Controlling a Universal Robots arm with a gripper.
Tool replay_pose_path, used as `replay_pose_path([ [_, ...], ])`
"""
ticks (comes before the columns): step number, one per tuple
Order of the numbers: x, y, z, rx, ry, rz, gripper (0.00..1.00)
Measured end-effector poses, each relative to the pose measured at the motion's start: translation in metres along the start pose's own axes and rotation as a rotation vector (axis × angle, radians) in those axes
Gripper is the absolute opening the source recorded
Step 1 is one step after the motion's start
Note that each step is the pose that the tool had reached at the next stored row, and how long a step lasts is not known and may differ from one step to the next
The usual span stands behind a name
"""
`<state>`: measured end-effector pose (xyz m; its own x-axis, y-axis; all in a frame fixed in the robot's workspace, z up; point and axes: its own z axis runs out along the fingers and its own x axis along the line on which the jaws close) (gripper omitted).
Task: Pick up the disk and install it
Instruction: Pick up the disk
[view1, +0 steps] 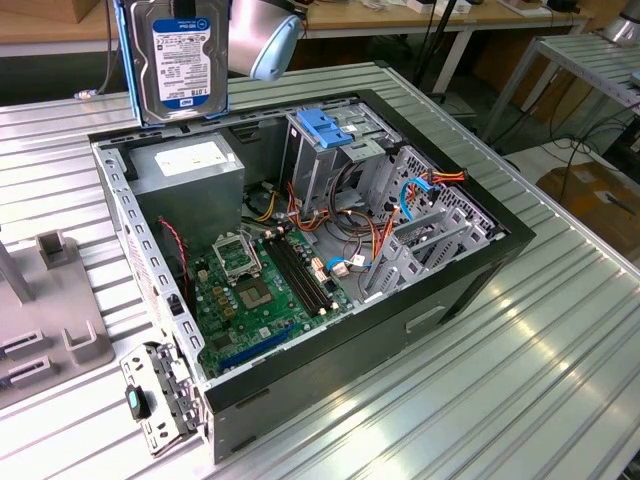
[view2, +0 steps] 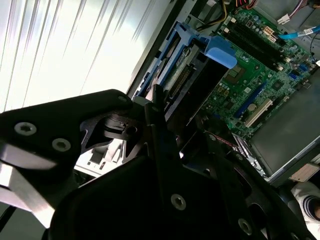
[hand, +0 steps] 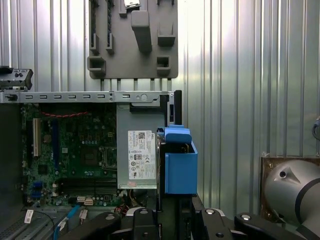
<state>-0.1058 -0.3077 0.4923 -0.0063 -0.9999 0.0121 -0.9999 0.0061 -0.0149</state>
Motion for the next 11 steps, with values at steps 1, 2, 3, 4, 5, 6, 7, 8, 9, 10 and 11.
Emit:
replay_pose_path([
  [1,0.0000,-0.0002,0.0000,0.0000,0.0000,0.000,0.35],
  [2,0.0000,-0.0004,0.0000,0.0000,0.0000,0.000,0.35],
  [3,0.0000,-0.0009,0.0000,-0.0001,0.0001,0.000,0.35],
  [4,0.0000,-0.0013,0.0000,0.0000,0.0000,0.000,0.35],
  [5,0.0000,-0.0018,0.0000,-0.0001,0.0001,0.000,0.35],
  [6,0.0000,-0.0023,0.0000,-0.0001,0.0001,0.000,0.35],
  [7,0.0000,-0.0029,0.0000,0.0000,0.0000,0.000,0.35],
  [8,0.0000,-0.0035,0.0001,0.0000,0.0000,0.000,0.35],
  [9,0.0000,-0.0045,0.0000,-0.0001,0.0001,0.000,0.35],
  [10,0.0000,-0.0052,0.0001,0.0000,0.0000,0.000,0.35],
  [11,0.0000,-0.0058,0.0001,-0.0001,0.0001,0.000,0.35],
])
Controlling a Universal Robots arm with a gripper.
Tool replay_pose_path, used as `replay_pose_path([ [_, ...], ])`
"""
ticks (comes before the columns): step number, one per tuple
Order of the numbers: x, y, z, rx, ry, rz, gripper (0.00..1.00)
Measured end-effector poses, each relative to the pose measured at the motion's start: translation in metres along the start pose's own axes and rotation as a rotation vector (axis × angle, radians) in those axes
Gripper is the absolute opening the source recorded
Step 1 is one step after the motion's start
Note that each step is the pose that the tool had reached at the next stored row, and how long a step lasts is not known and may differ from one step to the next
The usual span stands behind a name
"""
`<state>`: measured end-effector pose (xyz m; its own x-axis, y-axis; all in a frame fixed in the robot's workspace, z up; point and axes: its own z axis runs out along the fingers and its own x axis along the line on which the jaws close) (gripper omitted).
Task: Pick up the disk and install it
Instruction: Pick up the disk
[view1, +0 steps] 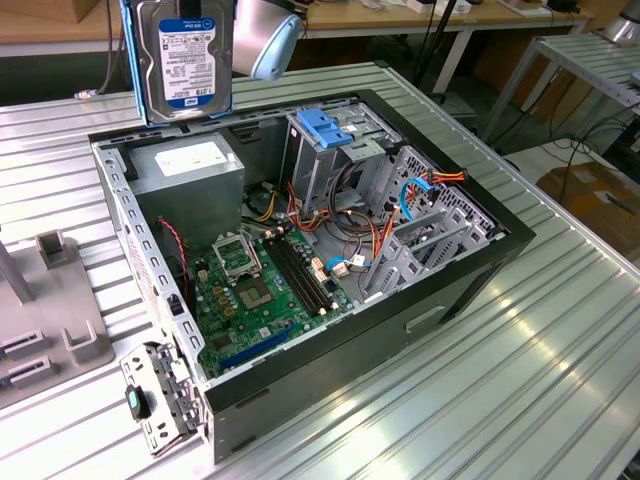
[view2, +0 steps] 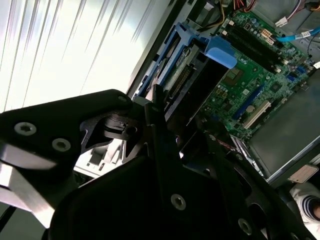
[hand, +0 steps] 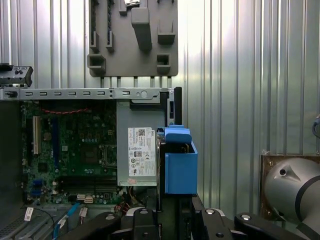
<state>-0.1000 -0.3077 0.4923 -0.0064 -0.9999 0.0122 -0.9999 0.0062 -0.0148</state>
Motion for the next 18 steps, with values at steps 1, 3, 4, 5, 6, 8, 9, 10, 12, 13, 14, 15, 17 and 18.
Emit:
replay_pose_path([
  [1,0.0000,-0.0007,0.0000,0.0001,-0.0001,0.000,0.35],
  [3,0.0000,-0.0021,0.0000,0.0000,0.0000,0.000,0.35],
  [4,0.0000,-0.0027,0.0000,0.0000,0.0000,0.000,0.35],
  [5,0.0000,-0.0034,0.0001,0.0001,-0.0001,0.000,0.35],
  [6,0.0000,-0.0041,0.0001,0.0000,0.0000,0.000,0.35],
  [8,0.0000,-0.0061,0.0001,0.0001,-0.0001,0.000,0.35],
  [9,0.0000,-0.0070,0.0001,0.0001,-0.0001,0.000,0.35],
  [10,-0.0001,-0.0077,0.0001,0.0000,0.0000,0.000,0.35],
  [12,-0.0001,-0.0091,0.0002,0.0001,-0.0001,0.000,0.35],
  [13,0.0000,-0.0099,0.0002,0.0001,-0.0001,0.000,0.35],
  [14,-0.0001,-0.0105,0.0002,0.0001,0.0000,0.000,0.35],
  [15,-0.0001,-0.0109,0.0002,0.0000,-0.0001,0.000,0.35],
  [17,-0.0001,-0.0117,0.0002,0.0001,-0.0001,0.000,0.35],
  [18,-0.0001,-0.0118,0.0002,0.0000,0.0000,0.000,0.35],
])
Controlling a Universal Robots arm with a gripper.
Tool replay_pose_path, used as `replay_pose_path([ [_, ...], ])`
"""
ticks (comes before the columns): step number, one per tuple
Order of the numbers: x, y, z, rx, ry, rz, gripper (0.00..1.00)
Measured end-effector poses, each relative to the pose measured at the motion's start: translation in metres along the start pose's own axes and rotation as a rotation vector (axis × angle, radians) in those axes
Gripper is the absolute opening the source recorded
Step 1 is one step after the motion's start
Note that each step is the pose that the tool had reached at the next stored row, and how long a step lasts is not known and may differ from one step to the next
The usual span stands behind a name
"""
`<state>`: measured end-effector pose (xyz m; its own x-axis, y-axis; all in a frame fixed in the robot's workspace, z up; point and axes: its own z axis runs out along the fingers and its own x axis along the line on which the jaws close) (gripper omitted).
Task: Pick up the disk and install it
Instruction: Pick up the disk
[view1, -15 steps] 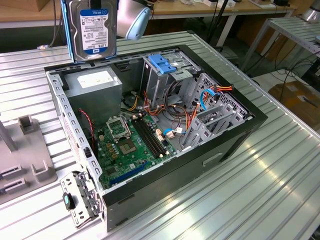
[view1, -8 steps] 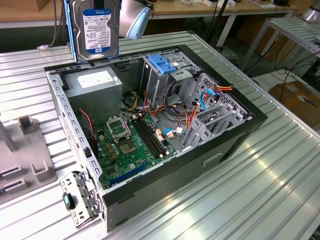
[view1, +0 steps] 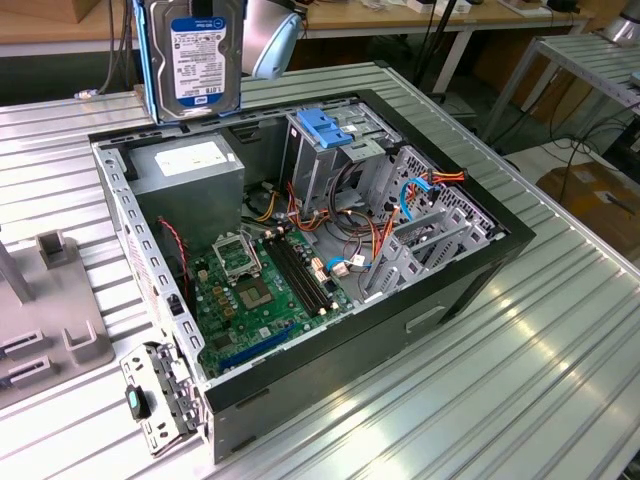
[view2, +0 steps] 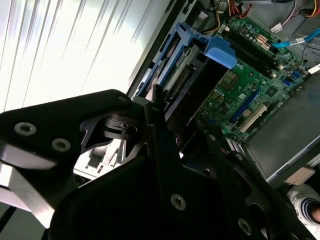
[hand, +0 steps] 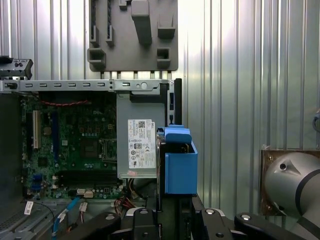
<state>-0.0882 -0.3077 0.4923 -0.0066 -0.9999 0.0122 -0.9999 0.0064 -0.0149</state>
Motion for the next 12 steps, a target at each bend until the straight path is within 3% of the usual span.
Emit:
replay_pose_path([
  [12,0.0000,-0.0010,0.0000,0.0000,0.0000,0.000,0.35],
])
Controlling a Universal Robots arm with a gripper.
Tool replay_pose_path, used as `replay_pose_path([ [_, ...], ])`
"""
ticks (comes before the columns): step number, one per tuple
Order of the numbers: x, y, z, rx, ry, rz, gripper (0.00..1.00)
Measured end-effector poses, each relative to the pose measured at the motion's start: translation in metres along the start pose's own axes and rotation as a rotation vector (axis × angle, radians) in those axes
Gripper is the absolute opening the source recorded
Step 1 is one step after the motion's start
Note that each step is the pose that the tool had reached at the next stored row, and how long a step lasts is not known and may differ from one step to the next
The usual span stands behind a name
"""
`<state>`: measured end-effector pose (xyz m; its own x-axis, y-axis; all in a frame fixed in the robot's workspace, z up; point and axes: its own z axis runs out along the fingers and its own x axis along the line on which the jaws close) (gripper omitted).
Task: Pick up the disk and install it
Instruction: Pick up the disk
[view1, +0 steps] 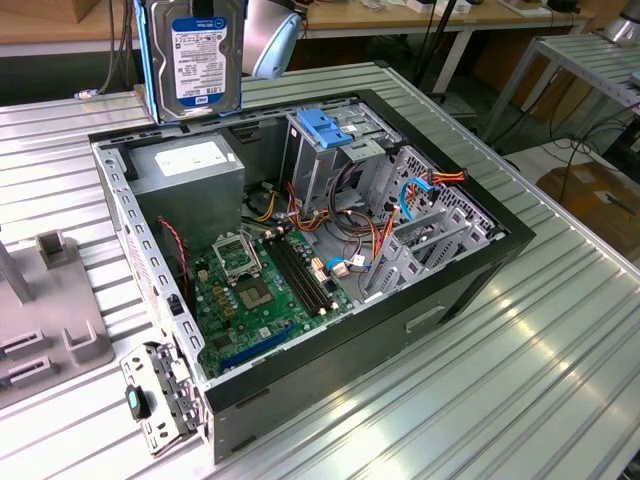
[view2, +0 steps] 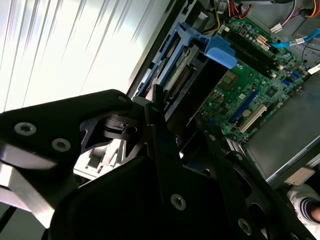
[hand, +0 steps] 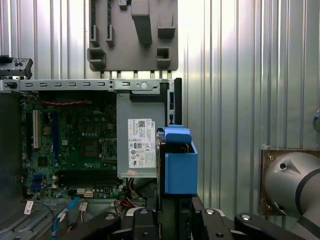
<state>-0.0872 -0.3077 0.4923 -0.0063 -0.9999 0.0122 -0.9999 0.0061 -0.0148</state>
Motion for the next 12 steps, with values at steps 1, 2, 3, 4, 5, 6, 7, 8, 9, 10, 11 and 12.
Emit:
replay_pose_path([
  [1,0.0000,-0.0008,0.0000,-0.0001,0.0001,0.000,0.35],
  [2,0.0000,-0.0024,0.0000,0.0000,0.0000,0.000,0.35],
  [3,0.0000,-0.0040,0.0001,0.0001,-0.0001,0.000,0.35],
  [4,-0.0001,-0.0053,0.0001,0.0000,0.0000,0.000,0.35],
  [5,-0.0001,-0.0068,0.0001,0.0000,0.0000,0.000,0.35],
  [6,-0.0001,-0.0082,0.0001,0.0000,0.0000,0.000,0.35],
  [7,-0.0001,-0.0112,0.0002,0.0000,0.0000,0.000,0.35],
  [8,-0.0001,-0.0139,0.0002,0.0000,0.0000,0.000,0.35],
  [9,-0.0001,-0.0171,0.0003,0.0000,0.0000,0.000,0.35],
  [10,-0.0001,-0.0201,0.0004,0.0000,0.0000,0.000,0.35],
  [11,-0.0001,-0.0227,0.0004,0.0000,0.0000,0.000,0.35],
  [12,-0.0002,-0.0254,0.0005,0.0000,0.0000,0.000,0.35],
])
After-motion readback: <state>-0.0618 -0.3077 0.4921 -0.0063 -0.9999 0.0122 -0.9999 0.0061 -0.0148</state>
